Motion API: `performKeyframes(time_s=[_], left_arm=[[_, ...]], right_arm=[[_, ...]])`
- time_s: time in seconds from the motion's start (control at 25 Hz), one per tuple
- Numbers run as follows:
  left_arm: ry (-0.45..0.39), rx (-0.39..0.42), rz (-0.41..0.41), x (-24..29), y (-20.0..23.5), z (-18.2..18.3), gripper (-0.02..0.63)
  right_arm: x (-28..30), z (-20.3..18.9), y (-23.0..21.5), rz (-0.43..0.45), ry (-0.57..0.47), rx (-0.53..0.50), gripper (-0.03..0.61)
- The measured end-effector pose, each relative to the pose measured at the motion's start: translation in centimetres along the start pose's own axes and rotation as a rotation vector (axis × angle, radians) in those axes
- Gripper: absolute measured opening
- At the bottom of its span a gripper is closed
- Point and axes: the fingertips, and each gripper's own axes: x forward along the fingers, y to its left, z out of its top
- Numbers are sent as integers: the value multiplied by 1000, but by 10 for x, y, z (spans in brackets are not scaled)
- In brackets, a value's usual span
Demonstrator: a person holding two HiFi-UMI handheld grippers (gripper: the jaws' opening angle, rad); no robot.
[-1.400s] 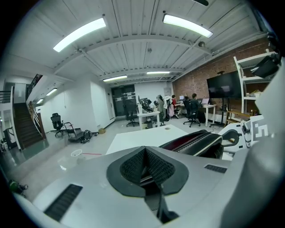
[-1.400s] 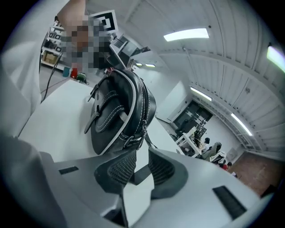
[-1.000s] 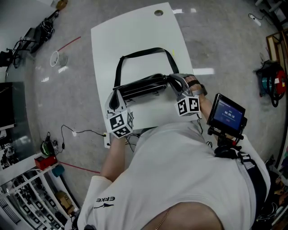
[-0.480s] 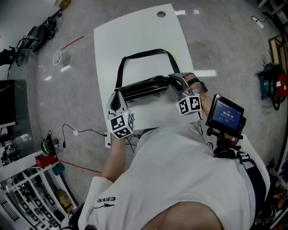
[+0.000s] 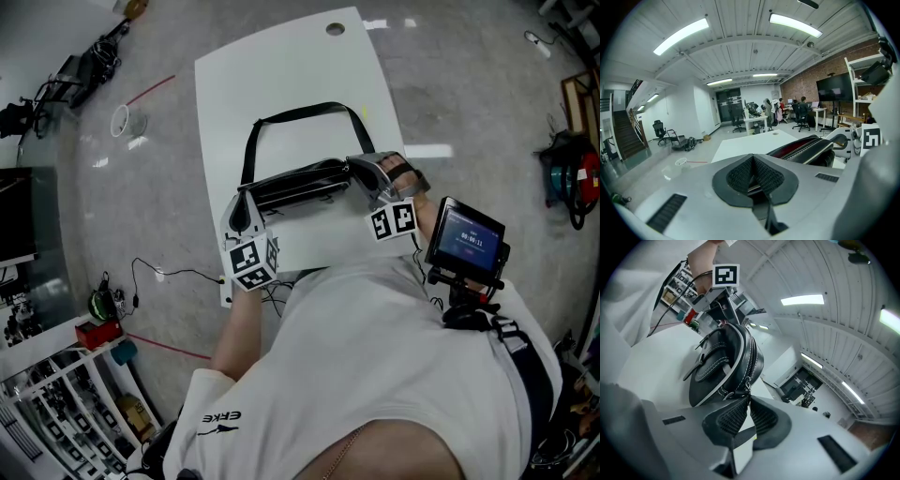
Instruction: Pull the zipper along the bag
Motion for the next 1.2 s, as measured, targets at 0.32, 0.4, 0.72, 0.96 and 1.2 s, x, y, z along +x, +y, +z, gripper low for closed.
performKeyframes(time_s=[0.32, 0.4, 0.72, 0.96, 1.2], left_arm=[[-26, 6, -18, -25, 51, -14, 3], [-37, 14, -30, -28, 60, -16, 3], [-56, 34, -110, -9, 30, -8, 3], [-66, 34, -163, 3, 22, -5, 3], [-69, 30, -204, 14, 10, -4, 3]], right_arm=[[-4, 48, 19, -64, 75, 33, 14], [-4, 59, 20, -98, 109, 41, 15], [-6, 40, 5, -160, 183, 90, 14], [-10, 27, -1, -166, 239, 81, 13], [-11, 19, -12, -223, 280, 75, 14]])
